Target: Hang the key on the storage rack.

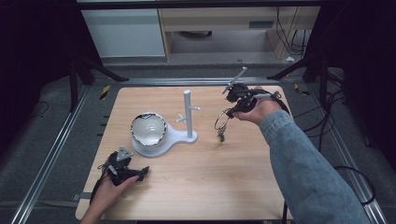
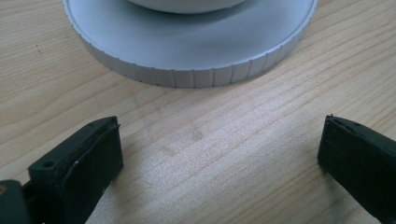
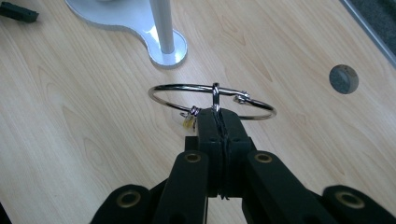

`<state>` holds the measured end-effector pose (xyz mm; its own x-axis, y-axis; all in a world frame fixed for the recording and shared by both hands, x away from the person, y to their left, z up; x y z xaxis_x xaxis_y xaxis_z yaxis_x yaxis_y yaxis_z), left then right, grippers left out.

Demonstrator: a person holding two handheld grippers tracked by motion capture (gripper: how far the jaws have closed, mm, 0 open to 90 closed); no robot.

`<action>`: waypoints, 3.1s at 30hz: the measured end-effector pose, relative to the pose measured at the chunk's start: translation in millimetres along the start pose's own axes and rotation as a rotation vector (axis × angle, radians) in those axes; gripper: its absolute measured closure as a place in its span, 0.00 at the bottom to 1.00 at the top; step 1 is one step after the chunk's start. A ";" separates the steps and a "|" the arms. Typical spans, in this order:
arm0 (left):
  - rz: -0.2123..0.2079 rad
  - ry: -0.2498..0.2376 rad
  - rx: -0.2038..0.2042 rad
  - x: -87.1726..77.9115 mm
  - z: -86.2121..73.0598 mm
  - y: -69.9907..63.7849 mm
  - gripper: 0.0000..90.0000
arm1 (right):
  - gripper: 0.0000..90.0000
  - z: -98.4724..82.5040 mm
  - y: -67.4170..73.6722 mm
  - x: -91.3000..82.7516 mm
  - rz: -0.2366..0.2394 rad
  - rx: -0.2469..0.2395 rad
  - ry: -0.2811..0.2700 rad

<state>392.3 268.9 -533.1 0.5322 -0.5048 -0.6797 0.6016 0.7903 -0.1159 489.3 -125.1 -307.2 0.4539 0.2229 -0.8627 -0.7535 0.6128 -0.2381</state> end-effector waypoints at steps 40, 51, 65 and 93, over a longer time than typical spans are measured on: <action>0.002 0.000 -0.002 0.0 0.0 -0.2 0.00 | 0.99 69.7 21.1 -40.5 -0.034 -0.107 -0.064; 0.002 0.000 -0.002 0.1 0.1 -0.1 0.00 | 0.99 80.3 25.9 -36.8 -0.026 -0.133 -0.047; 0.001 0.000 -0.002 0.1 0.1 0.0 0.00 | 0.99 91.1 30.1 -19.8 -0.019 -0.155 -0.001; 0.001 0.000 -0.002 0.1 0.1 0.0 0.00 | 0.99 98.0 26.5 9.2 0.000 -0.144 0.051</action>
<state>392.4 268.8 -533.1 0.5329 -0.5037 -0.6799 0.5998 0.7916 -0.1163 520.2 -32.5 -277.8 0.4318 0.1817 -0.8835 -0.8155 0.4972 -0.2963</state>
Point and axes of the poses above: each handheld gripper's, and its own axes: x roughly forward along the jaws, z roughly out of its top, y roughly to its left, the point moved 2 cm from there along x, roughly forward along the jaws, and after that the axes turned 9 degrees about -z, right-handed, at the moved point
